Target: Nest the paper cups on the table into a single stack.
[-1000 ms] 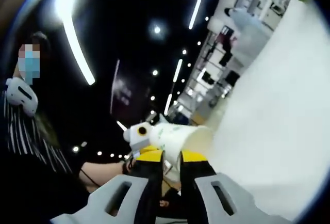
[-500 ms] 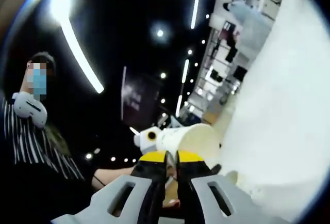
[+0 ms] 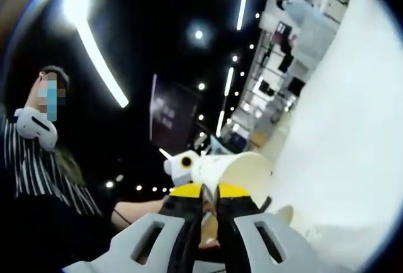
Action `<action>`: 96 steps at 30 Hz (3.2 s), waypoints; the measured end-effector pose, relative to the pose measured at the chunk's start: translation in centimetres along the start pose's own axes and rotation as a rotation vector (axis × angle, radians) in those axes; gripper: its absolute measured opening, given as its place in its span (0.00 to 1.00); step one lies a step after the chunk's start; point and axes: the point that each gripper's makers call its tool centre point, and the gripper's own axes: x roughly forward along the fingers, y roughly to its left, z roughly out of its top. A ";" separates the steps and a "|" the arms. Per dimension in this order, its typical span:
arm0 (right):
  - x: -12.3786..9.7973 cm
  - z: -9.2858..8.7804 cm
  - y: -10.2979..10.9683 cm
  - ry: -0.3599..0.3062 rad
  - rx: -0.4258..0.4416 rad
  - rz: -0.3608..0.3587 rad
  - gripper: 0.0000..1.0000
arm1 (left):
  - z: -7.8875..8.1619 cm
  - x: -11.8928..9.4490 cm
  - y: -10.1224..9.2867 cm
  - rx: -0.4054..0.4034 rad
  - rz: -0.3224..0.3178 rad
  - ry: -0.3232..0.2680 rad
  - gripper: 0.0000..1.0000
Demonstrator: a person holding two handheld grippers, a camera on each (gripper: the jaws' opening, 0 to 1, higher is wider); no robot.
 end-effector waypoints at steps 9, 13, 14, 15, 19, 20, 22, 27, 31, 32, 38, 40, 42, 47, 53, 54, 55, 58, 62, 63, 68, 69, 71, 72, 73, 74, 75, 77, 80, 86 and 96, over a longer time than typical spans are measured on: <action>0.6 0.8 1.8 -0.011 0.010 0.088 0.00 | 0.6 0.4 -0.4 0.023 0.010 -0.037 0.46; 1.0 1.3 2.0 -0.001 0.033 0.106 0.00 | 1.1 0.1 -0.3 -0.004 0.008 -0.045 0.46; 1.1 1.4 2.1 0.001 0.033 0.110 0.00 | 1.4 0.0 -0.3 0.005 0.009 -0.054 0.46; 1.2 1.5 2.3 0.002 0.030 0.117 0.00 | 1.6 0.0 -0.4 0.006 0.008 -0.058 0.46; 1.3 1.5 2.4 0.010 0.033 0.125 0.00 | 1.8 -0.1 -0.5 -0.001 0.007 -0.061 0.45; 1.3 1.5 2.4 0.012 0.035 0.127 0.00 | 1.8 -0.1 -0.5 0.003 0.008 -0.060 0.45; 1.3 1.5 2.4 0.014 0.039 0.128 0.00 | 1.7 0.0 -0.4 -0.002 0.008 -0.060 0.45; 1.2 1.6 2.4 0.018 0.031 0.125 0.00 | 1.7 0.0 -0.4 0.000 0.010 -0.064 0.45; 1.1 1.9 2.3 0.009 0.026 0.122 0.00 | 1.7 0.0 -0.4 0.013 0.009 -0.067 0.45; 1.1 1.9 2.3 0.006 0.023 0.120 0.00 | 1.8 0.0 -0.4 0.009 0.011 -0.068 0.45; 0.9 2.2 2.0 -0.007 0.021 0.111 0.00 | 1.9 0.0 -0.2 0.016 0.022 -0.079 0.47; 0.9 2.2 1.9 -0.009 0.032 0.108 0.00 | 1.9 0.0 -0.3 0.021 0.025 -0.080 0.49; 0.7 2.2 1.7 -0.015 0.039 0.105 0.00 | 1.8 0.1 -0.5 0.026 0.026 -0.078 0.51; 0.5 2.3 1.3 -0.028 0.057 0.082 0.00 | 1.8 -0.5 -0.4 0.031 0.048 -0.089 0.54; 0.1 2.6 1.2 -0.048 0.062 0.070 0.00 | 1.7 -1.0 -0.3 0.055 0.075 -0.105 0.58; 0.0 2.6 1.1 -0.049 0.061 0.068 0.00 | 1.6 -1.1 -0.3 0.056 0.078 -0.107 0.58; 0.0 2.7 1.1 -0.051 0.061 0.066 0.00 | 1.4 -1.2 -0.2 0.057 0.082 -0.108 0.59; -0.2 2.8 1.0 -0.058 0.061 0.060 0.00 | 1.2 -1.4 -0.1 0.063 0.091 -0.110 0.60; -0.5 3.1 0.9 -0.061 0.060 0.056 0.00 | 1.1 -1.9 0.3 0.065 0.122 -0.117 0.68; -0.6 3.2 0.8 -0.061 0.060 0.053 0.00 | 1.0 -2.0 0.5 0.075 0.134 -0.117 0.70; -0.9 3.6 0.7 -0.061 0.057 0.044 0.00 | 1.0 -2.5 1.0 0.087 0.165 -0.129 0.77; -0.9 3.6 0.6 -0.060 0.056 0.041 0.00 | 1.0 -2.6 1.1 0.090 0.174 -0.134 0.79; -0.8 3.4 0.4 -0.037 0.056 0.028 0.00 | 0.9 -2.7 1.4 0.090 0.196 -0.137 0.86; -0.8 3.4 0.4 -0.023 0.051 0.025 0.00 | 0.9 -2.8 1.6 0.089 0.203 -0.137 0.89; -0.8 3.4 0.4 -0.019 0.049 0.024 0.00 | 0.7 -2.8 1.8 0.080 0.213 -0.134 0.90; -0.7 3.5 0.5 -0.007 0.042 0.024 0.00 | 0.5 -2.9 1.9 0.079 0.215 -0.135 0.91; -0.7 3.5 0.5 -0.001 0.037 0.023 0.00 | 0.4 -3.0 1.9 0.081 0.218 -0.133 0.91; -0.5 3.8 0.7 0.010 0.031 0.025 0.00 | 0.2 -3.1 2.1 0.082 0.231 -0.130 0.93; -0.3 4.0 0.8 0.030 0.014 0.020 0.00 | 0.0 -3.4 2.4 0.099 0.254 -0.141 0.99; 0.5 4.0 0.5 0.051 0.018 0.010 0.00 | -0.7 -4.1 2.6 0.095 0.276 -0.134 0.99; 1.7 3.8 0.6 0.201 -0.130 -0.047 0.00 | -1.9 -5.2 3.2 0.110 0.310 -0.104 0.99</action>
